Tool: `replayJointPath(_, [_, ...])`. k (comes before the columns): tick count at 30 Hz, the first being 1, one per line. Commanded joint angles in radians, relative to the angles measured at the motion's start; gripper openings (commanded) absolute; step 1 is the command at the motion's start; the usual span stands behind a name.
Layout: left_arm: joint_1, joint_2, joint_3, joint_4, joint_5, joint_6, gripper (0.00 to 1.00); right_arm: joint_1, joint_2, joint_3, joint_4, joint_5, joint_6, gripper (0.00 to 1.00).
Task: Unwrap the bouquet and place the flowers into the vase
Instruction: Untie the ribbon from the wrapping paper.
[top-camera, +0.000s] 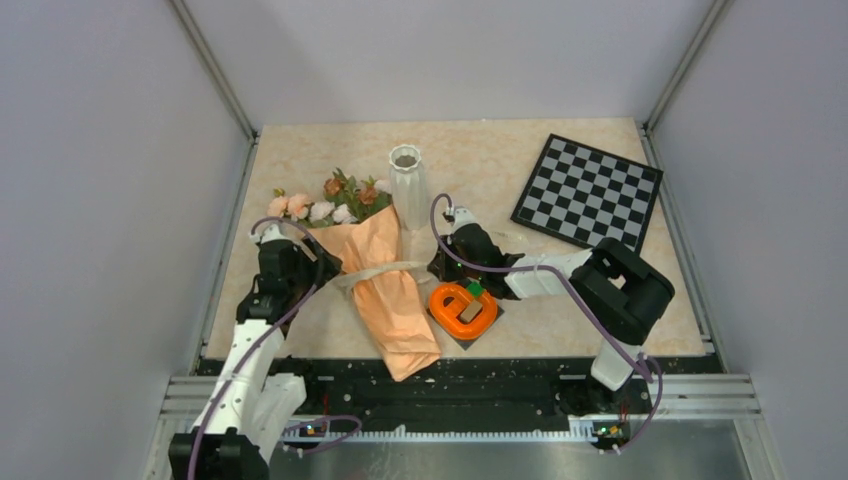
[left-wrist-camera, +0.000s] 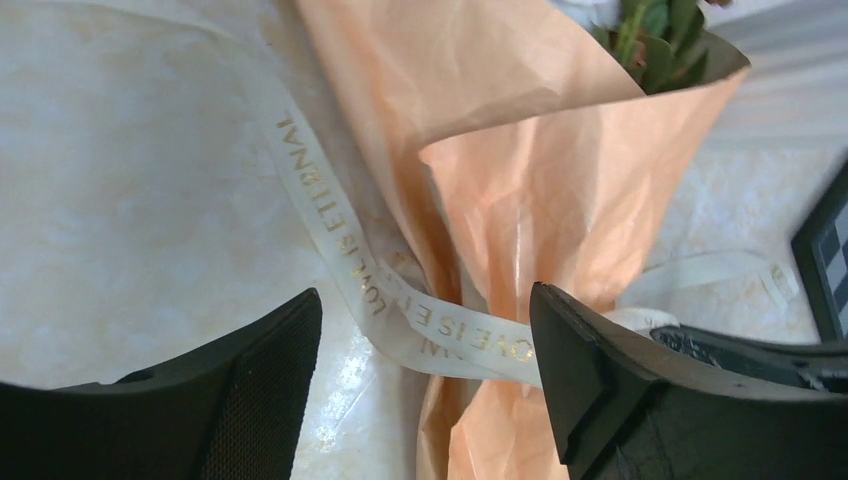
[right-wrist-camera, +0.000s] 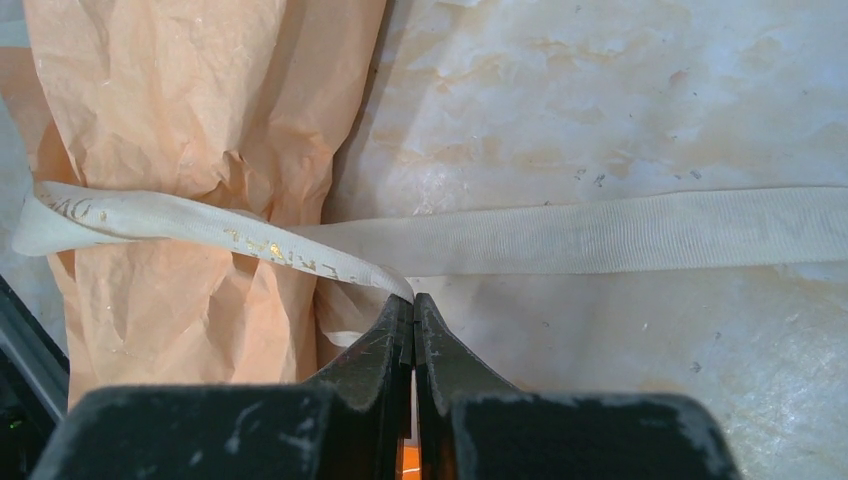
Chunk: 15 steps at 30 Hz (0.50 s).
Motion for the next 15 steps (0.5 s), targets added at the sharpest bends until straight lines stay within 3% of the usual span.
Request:
replayJointPath(1, [-0.046,0.019,0.057,0.062,0.099,0.130,0.78,-0.008,-0.033,0.015,0.044,-0.026,-0.017,0.00])
replayJointPath(7, [-0.267,0.137,0.129,0.043,-0.030,0.155,0.78,-0.008,-0.034,0.020,0.040,-0.028,-0.018,0.00])
replayJointPath(10, [-0.297,0.198,0.143,0.042,-0.044,0.121,0.77,-0.009,-0.040,0.019,0.037,-0.026,-0.019,0.00])
replayJointPath(15, [-0.303,0.263,0.140,0.057,-0.054,0.088,0.61,-0.009,-0.043,0.022,0.032,-0.022,-0.023,0.00])
